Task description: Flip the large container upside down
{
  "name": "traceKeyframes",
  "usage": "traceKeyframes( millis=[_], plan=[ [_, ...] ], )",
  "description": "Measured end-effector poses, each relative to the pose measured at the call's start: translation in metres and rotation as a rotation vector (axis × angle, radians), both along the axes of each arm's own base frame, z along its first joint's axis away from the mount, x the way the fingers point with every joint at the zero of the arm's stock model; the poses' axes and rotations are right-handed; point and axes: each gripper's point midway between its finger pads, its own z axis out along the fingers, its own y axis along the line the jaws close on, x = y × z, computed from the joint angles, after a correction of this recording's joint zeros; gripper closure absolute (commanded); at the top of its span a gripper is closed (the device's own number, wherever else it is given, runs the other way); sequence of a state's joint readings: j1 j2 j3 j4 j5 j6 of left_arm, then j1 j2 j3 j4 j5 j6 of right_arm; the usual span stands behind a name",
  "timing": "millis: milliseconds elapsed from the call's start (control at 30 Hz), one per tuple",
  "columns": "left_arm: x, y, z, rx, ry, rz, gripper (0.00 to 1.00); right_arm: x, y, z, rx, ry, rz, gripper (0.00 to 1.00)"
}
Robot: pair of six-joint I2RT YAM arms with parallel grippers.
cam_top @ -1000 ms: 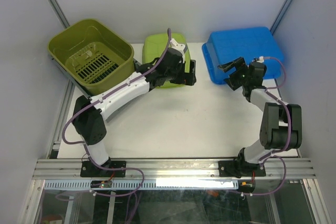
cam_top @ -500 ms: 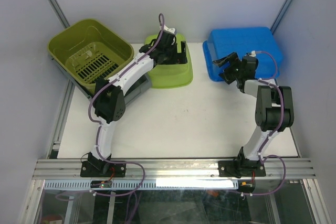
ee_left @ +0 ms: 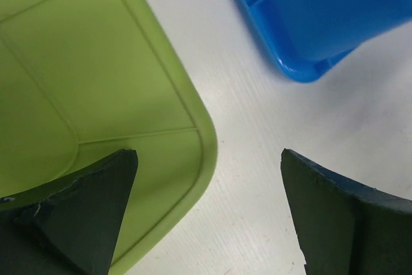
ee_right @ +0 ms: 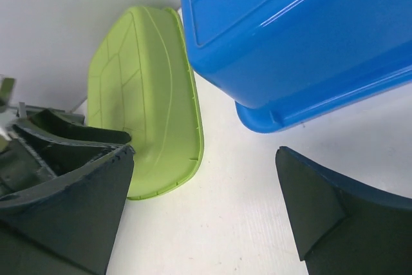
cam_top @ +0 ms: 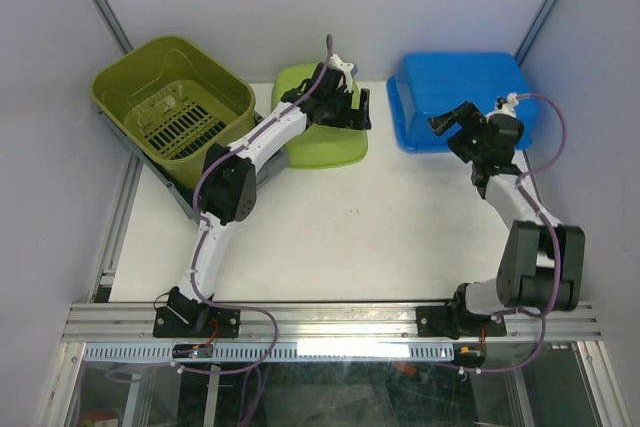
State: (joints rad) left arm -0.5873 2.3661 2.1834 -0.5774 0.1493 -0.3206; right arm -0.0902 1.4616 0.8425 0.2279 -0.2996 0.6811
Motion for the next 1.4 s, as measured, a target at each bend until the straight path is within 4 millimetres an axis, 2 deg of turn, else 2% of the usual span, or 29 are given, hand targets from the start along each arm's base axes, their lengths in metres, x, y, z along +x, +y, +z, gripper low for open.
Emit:
traceKeyframes(
  millis=[100, 200, 333, 500, 700, 833, 900, 1000, 1167, 1233, 1300, 1400],
  plan=[
    [-0.011, -0.012, 0.0, -0.014, 0.001, -0.076, 0.01, -0.021, -0.016, 0.022, -0.025, -0.046, -0.035, 0.04],
    [-0.022, -0.026, -0.001, -0.01, -0.021, -0.145, 0.01, -0.043, -0.028, 0.032, -0.043, -0.062, -0.069, 0.03],
    [-0.044, -0.053, -0.001, -0.024, -0.046, -0.248, 0.01, -0.065, -0.033, 0.032, -0.061, -0.049, -0.09, 0.03],
    [-0.071, -0.078, 0.0, -0.054, -0.052, -0.36, 0.01, -0.08, -0.033, 0.03, -0.089, -0.027, -0.089, 0.03],
    [-0.093, -0.09, 0.002, -0.063, -0.041, -0.424, 0.01, -0.094, -0.033, 0.033, -0.114, -0.019, -0.088, 0.03],
    [-0.103, -0.078, 0.006, -0.036, -0.006, -0.409, 0.01, -0.102, -0.031, 0.037, -0.135, -0.031, -0.075, 0.03],
    [-0.103, -0.068, 0.015, -0.026, 0.003, -0.366, 0.01, -0.107, -0.029, 0.04, -0.145, -0.037, -0.061, 0.03],
    [-0.099, -0.05, 0.037, -0.035, 0.009, -0.283, 0.01, -0.111, -0.025, 0.04, -0.146, -0.048, -0.039, 0.03],
    [-0.071, 0.005, 0.085, -0.076, -0.022, -0.083, 0.01, -0.121, -0.014, 0.029, -0.113, -0.02, 0.015, 0.05],
    [-0.063, 0.03, 0.096, -0.077, -0.033, -0.012, 0.01, -0.126, -0.004, 0.029, -0.087, -0.017, 0.052, 0.05],
    [-0.068, 0.044, 0.103, -0.071, -0.037, 0.02, 0.01, -0.131, 0.008, 0.03, -0.069, -0.025, 0.094, 0.05],
    [-0.087, 0.051, 0.114, -0.07, -0.037, 0.023, 0.01, -0.141, 0.044, 0.028, -0.04, -0.029, 0.204, 0.05]
  ],
)
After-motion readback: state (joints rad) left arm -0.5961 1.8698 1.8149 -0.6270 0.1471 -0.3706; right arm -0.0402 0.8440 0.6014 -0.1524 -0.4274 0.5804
